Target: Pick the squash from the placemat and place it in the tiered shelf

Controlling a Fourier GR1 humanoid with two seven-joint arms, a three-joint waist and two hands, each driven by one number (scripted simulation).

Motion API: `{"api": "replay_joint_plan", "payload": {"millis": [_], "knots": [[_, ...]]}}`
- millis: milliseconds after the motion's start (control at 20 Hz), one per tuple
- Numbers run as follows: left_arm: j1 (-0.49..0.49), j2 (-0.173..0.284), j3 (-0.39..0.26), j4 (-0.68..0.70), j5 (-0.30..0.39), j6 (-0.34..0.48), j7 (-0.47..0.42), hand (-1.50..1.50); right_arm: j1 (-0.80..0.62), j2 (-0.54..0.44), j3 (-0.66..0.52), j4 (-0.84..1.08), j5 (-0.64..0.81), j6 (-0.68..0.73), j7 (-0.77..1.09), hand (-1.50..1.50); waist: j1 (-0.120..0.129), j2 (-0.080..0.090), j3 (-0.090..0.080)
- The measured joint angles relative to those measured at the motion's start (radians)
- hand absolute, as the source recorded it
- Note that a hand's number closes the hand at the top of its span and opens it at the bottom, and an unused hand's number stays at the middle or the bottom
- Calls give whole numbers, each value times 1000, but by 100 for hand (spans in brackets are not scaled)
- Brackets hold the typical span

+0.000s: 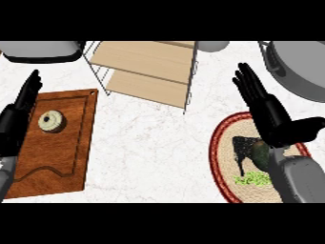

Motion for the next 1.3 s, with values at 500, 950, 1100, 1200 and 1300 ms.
{"api": "replay_joint_plan", "payload": {"millis": [500,950,1100,1200,1300], "knots": [[122,-42,62,52,114,-9,102,0,93,-86,-239,105,350,-544,57,-150,-44,12,-20],[161,-42,88,42,190,-75,144,0,169,137,-187,187,799,-1018,236,-150,7,3,-13],[171,-36,95,35,197,-77,157,0,194,170,-207,218,933,-1034,332,-150,8,-1,-23],[179,-32,99,30,201,-83,160,0,203,182,-228,227,1010,-1022,406,-150,9,-4,-30],[183,-29,102,28,202,-81,167,0,204,188,-244,236,1077,-991,481,-150,8,-5,-35]]}}
